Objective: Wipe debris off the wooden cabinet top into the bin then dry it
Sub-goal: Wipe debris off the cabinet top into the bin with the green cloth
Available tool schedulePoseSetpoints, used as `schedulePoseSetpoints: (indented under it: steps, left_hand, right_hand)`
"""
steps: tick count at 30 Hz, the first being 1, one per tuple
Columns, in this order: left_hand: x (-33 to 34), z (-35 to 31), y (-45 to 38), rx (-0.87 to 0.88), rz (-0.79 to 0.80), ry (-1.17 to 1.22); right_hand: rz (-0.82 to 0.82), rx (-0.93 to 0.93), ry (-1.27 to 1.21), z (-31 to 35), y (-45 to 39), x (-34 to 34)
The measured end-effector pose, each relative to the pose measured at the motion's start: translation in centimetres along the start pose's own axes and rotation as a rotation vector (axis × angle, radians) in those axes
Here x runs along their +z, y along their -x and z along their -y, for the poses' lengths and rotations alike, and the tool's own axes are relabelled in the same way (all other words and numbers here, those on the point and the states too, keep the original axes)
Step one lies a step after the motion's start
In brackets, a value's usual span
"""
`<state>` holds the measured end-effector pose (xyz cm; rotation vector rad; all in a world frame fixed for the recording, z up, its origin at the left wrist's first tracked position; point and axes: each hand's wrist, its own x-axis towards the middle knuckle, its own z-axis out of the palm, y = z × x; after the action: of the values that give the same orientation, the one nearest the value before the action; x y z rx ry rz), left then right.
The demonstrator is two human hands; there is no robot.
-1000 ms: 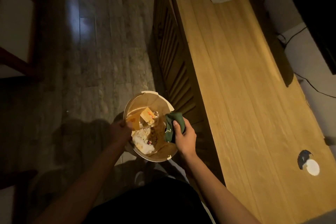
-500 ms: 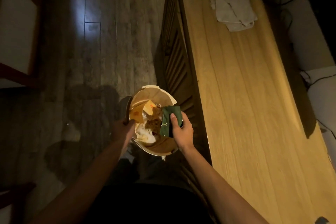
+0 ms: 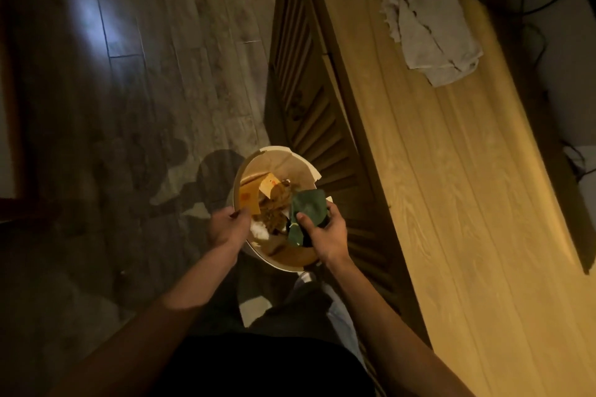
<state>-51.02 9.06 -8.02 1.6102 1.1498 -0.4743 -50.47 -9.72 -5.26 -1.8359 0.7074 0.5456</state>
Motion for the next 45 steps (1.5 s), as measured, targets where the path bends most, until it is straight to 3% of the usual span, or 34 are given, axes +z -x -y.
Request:
schedulePoseSetpoints:
  steps: [9, 16, 27, 38, 45]
  left_hand:
    - [2.3, -1.1, -11.0, -0.008, 0.122, -0.128]
    - [7.7, 4.6, -22.5, -0.019, 0.274, -0.078]
    - [14.4, 12.6, -33.5, -0.097, 0.234, 0.022]
    - [14.9, 15.4, -38.2, -0.079, 0.266, -0.001]
    - [13.0, 15.1, -37.7, -0.114, 0.352, -0.266]
  right_hand:
    - [0.006, 0.066, 0.255, 0.5, -9.7, 6.2]
    - [0.011, 0.116, 0.471, -6.8, -20.9, 10.0]
    - [-0.002, 0.060, 0.623, -16.1, -32.0, 16.0]
    - [0.109, 0.003, 0.613, -20.3, -35.7, 19.0]
    - [0.114, 0.002, 0.624, -18.3, -32.9, 17.4]
